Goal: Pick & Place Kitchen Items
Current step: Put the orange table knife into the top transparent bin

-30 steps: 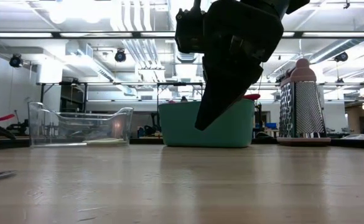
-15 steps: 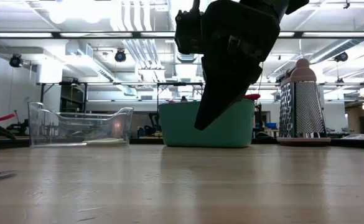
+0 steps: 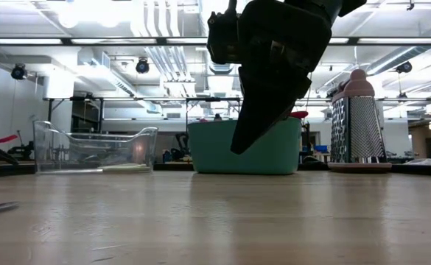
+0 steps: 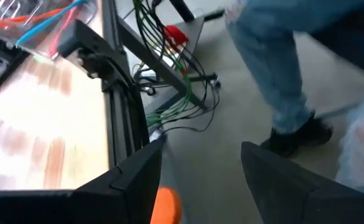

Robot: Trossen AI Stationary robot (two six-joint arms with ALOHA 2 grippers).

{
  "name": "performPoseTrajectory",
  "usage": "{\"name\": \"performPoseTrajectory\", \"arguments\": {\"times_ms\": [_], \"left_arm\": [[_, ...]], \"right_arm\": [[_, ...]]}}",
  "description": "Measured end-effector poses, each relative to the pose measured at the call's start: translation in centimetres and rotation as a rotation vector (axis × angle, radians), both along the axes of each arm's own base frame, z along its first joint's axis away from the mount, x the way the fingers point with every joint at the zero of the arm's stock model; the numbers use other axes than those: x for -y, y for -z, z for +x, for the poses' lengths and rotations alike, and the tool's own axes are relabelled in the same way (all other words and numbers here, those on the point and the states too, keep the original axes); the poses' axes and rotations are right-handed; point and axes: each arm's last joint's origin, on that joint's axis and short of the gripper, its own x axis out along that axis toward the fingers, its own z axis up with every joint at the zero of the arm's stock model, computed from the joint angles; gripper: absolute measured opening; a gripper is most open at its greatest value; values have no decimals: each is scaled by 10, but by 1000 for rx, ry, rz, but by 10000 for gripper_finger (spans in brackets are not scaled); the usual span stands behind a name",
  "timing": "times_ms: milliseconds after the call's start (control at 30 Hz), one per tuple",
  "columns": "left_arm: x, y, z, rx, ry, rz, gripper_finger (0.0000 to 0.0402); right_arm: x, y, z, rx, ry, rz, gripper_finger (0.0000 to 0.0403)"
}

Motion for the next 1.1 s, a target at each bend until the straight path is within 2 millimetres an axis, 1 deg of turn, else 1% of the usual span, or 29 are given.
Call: {"name": "performPoseTrajectory", "arguments": {"times_ms": [100, 233, 367, 467, 733, 933, 1100], "left_arm": [[0, 8, 0, -3, 32, 74, 225], [-1, 15, 0, 22, 24, 117, 224], [-2, 16, 0, 44, 14, 142, 224], [-6, 19, -1, 43, 10, 186, 224], [-12, 26, -2, 43, -5, 215, 224], [-20, 35, -4, 45, -17, 255, 223], [-23, 36, -2, 38, -19, 286, 201]], "right_arm": [[0, 0, 0, 0, 0, 0, 8], [0, 0, 0, 1, 0, 0, 8], [0, 0, 0, 3, 0, 1, 8], [0, 0, 1, 6, 0, 2, 8], [-1, -1, 2, 24, 1, 8, 8], [0, -1, 2, 24, 1, 8, 8], [0, -1, 2, 27, 1, 8, 8]]}}
